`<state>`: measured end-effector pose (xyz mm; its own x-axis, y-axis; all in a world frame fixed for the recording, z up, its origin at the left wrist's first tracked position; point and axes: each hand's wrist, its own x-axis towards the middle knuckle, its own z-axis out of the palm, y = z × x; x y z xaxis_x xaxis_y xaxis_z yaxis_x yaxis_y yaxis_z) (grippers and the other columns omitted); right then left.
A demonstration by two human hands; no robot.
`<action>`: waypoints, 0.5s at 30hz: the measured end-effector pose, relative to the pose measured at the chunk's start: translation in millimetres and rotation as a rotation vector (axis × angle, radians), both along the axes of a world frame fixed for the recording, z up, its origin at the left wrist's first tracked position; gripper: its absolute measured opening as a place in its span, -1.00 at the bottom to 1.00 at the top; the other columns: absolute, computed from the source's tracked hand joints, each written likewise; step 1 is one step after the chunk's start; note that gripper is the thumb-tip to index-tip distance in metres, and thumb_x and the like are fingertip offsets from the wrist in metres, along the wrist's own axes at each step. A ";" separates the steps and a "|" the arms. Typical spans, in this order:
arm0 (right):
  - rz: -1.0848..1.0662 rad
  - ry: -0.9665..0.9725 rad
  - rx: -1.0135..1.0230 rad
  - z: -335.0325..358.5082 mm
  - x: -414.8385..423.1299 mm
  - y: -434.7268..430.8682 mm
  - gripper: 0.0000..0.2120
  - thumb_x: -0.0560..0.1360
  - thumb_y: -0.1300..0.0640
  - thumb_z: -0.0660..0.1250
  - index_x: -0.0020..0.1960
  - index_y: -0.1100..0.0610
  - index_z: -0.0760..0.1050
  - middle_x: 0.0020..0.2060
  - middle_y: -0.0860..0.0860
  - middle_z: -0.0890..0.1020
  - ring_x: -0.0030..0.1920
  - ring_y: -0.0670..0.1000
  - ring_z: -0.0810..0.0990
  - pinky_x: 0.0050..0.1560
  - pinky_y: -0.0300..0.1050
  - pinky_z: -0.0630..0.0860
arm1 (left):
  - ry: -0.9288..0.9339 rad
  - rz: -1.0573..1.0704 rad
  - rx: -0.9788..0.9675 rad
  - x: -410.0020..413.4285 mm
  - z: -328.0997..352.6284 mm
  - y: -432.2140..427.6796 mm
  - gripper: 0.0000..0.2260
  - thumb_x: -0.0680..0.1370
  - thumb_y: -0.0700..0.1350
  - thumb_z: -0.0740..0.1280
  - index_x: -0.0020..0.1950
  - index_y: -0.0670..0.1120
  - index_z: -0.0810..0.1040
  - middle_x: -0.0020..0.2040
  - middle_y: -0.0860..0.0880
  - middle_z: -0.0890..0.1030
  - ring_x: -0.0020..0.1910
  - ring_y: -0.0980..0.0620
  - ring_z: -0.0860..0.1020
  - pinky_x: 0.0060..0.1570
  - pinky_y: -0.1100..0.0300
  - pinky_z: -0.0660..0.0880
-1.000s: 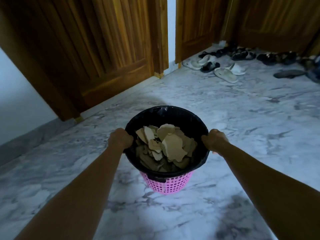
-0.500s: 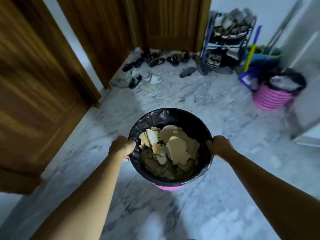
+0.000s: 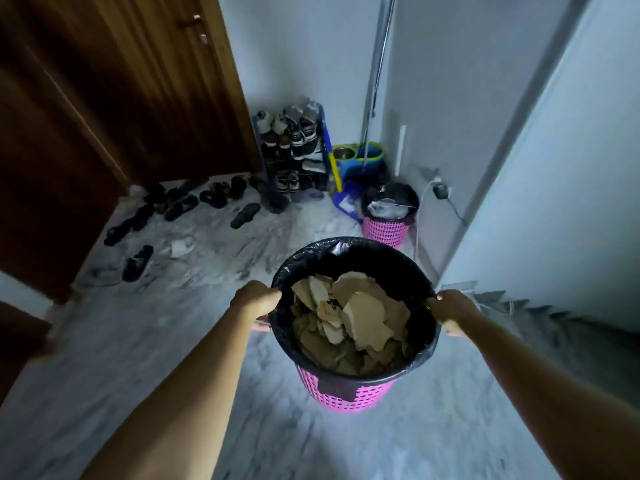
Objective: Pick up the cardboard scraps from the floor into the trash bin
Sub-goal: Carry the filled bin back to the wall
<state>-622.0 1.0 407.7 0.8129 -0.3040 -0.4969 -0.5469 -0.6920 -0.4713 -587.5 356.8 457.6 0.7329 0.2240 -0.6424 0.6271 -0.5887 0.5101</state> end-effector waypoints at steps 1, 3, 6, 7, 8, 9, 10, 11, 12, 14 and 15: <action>-0.036 0.003 0.022 -1.0 13.6 -20.7 -0.64 0.48 0.03 0.24 0.04 0.31 0.58 0.00 0.29 0.61 0.04 0.22 0.61 0.13 0.13 0.58 | -0.005 -0.016 -0.004 17.0 -0.8 -18.9 -0.77 0.47 -0.08 0.28 -0.03 -0.20 0.59 -0.13 -0.17 0.69 -0.27 -0.11 0.71 -0.23 0.00 0.68; -0.112 -0.010 0.052 -5.6 41.1 -59.8 -0.73 0.41 0.05 0.26 -0.12 0.25 0.57 -0.16 0.24 0.58 -0.13 0.16 0.57 0.01 0.14 0.62 | -0.022 -0.051 -0.002 52.7 -1.8 -55.0 -0.76 0.48 -0.05 0.27 -0.02 -0.19 0.60 -0.12 -0.18 0.69 -0.28 -0.11 0.71 -0.23 -0.02 0.68; -0.207 -0.020 0.073 -0.4 74.7 -97.1 -0.84 0.44 0.16 0.30 -0.24 0.24 0.52 -0.25 0.24 0.58 -0.23 0.17 0.58 -0.18 0.06 0.62 | -0.029 -0.119 0.014 105.4 -6.2 -101.5 -0.75 0.55 -0.05 0.25 0.00 -0.22 0.57 -0.09 -0.21 0.67 -0.23 -0.15 0.70 -0.21 -0.02 0.68; -0.223 -0.016 0.073 -0.6 87.3 -106.3 -0.85 0.46 0.16 0.30 -0.20 0.25 0.53 -0.22 0.25 0.59 -0.20 0.17 0.58 -0.16 0.06 0.62 | -0.021 -0.141 0.019 124.1 -11.1 -113.7 -0.75 0.57 -0.05 0.25 0.01 -0.23 0.56 -0.08 -0.22 0.66 -0.21 -0.15 0.70 -0.21 -0.03 0.68; -0.236 -0.007 0.072 -3.9 101.9 -115.6 -0.84 0.47 0.16 0.29 -0.15 0.27 0.54 -0.19 0.26 0.60 -0.18 0.18 0.59 -0.13 0.07 0.63 | -0.010 -0.149 0.011 144.8 -18.3 -125.1 -0.74 0.57 -0.06 0.25 0.01 -0.25 0.56 -0.07 -0.24 0.66 -0.20 -0.16 0.70 -0.20 -0.05 0.68; -0.249 0.001 0.073 -8.6 117.5 -123.9 -0.82 0.49 0.17 0.29 -0.10 0.30 0.55 -0.16 0.27 0.62 -0.15 0.20 0.61 -0.10 0.09 0.63 | 0.006 -0.147 -0.007 166.0 -27.4 -135.8 -0.75 0.56 -0.08 0.27 0.00 -0.27 0.56 -0.07 -0.25 0.66 -0.18 -0.17 0.69 -0.18 -0.07 0.67; -0.263 0.011 0.072 -15.7 135.1 -132.1 -0.80 0.50 0.17 0.28 -0.06 0.31 0.57 -0.12 0.29 0.64 -0.13 0.21 0.63 -0.09 0.09 0.63 | 0.025 -0.144 -0.026 188.6 -38.7 -145.9 -0.75 0.55 -0.09 0.28 0.01 -0.29 0.56 -0.06 -0.26 0.65 -0.16 -0.18 0.68 -0.16 -0.07 0.67; -0.272 0.019 0.062 -26.2 153.2 -140.2 -0.79 0.50 0.17 0.28 -0.04 0.32 0.58 -0.09 0.29 0.65 -0.11 0.21 0.64 -0.07 0.09 0.63 | 0.053 -0.146 -0.039 211.2 -52.2 -155.8 -0.75 0.56 -0.10 0.29 0.04 -0.29 0.55 -0.03 -0.26 0.64 -0.15 -0.17 0.67 -0.16 -0.03 0.67; -0.272 0.029 0.050 -39.9 172.6 -148.8 -0.78 0.50 0.17 0.28 -0.03 0.31 0.60 -0.07 0.28 0.65 -0.08 0.21 0.64 -0.05 0.08 0.62 | 0.088 -0.156 -0.048 234.7 -67.4 -165.9 -0.74 0.57 -0.10 0.29 0.08 -0.29 0.53 -0.01 -0.25 0.63 -0.15 -0.16 0.66 -0.19 0.02 0.65; -0.297 0.071 0.042 -73.8 210.4 -164.0 -0.79 0.50 0.15 0.30 0.01 0.26 0.61 -0.06 0.20 0.64 0.01 0.19 0.64 0.02 0.07 0.63 | 0.162 -0.187 -0.064 282.1 -101.9 -185.8 -0.74 0.59 -0.08 0.28 0.13 -0.27 0.50 0.01 -0.23 0.62 -0.17 -0.12 0.63 -0.21 0.08 0.62; -0.328 0.096 0.064 -93.6 230.3 -171.2 -0.79 0.50 0.15 0.30 0.04 0.24 0.60 -0.02 0.18 0.63 0.06 0.18 0.62 0.07 0.09 0.61 | 0.198 -0.211 -0.067 306.9 -119.8 -195.3 -0.73 0.60 -0.06 0.28 0.13 -0.26 0.50 0.02 -0.22 0.62 -0.17 -0.11 0.63 -0.20 0.08 0.61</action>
<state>-391.7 -170.2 314.2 0.6252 -0.5074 -0.5930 -0.7795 -0.4425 -0.4433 -280.6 161.4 337.8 0.6174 0.0317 -0.7860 0.5855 -0.6859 0.4322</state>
